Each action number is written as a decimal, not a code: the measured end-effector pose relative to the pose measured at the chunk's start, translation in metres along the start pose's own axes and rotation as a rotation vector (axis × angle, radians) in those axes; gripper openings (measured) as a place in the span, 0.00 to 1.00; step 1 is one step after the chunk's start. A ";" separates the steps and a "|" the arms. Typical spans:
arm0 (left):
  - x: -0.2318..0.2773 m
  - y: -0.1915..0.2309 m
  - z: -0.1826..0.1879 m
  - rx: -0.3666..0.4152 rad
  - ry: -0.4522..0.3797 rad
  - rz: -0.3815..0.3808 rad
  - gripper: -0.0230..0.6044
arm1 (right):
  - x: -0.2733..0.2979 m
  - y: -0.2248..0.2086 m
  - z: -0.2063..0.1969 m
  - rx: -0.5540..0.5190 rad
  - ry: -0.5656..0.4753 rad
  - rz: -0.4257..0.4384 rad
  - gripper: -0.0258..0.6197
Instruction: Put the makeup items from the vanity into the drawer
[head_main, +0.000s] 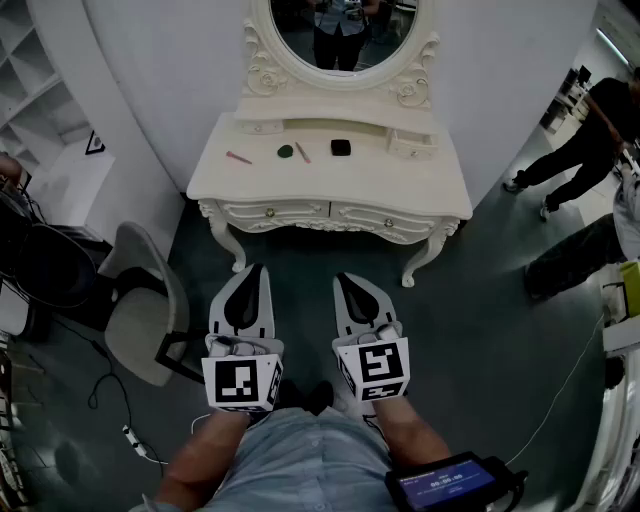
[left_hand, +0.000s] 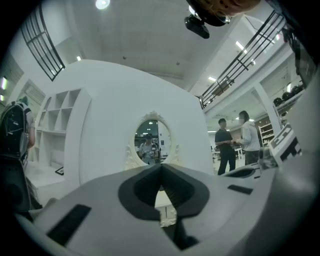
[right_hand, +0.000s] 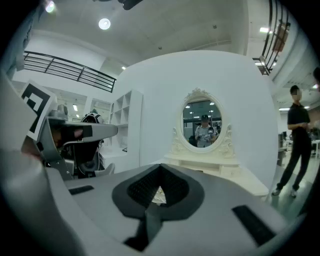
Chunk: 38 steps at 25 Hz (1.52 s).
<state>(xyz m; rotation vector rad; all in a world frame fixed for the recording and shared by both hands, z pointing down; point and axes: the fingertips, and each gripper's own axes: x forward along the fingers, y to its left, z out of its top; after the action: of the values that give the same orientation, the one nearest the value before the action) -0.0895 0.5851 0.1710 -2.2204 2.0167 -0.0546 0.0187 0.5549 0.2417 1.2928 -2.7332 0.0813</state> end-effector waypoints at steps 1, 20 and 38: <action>0.000 -0.003 -0.001 0.001 0.000 0.002 0.04 | -0.001 -0.002 -0.001 -0.002 0.000 0.002 0.04; 0.080 0.010 -0.037 -0.037 0.053 -0.013 0.04 | 0.070 -0.050 -0.020 0.053 0.057 -0.001 0.04; 0.243 0.090 -0.040 -0.059 0.000 -0.098 0.04 | 0.233 -0.110 0.028 0.016 0.041 -0.102 0.04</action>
<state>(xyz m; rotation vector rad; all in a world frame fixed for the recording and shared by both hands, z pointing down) -0.1586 0.3327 0.1822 -2.3539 1.9319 -0.0054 -0.0447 0.3040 0.2434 1.4155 -2.6330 0.1193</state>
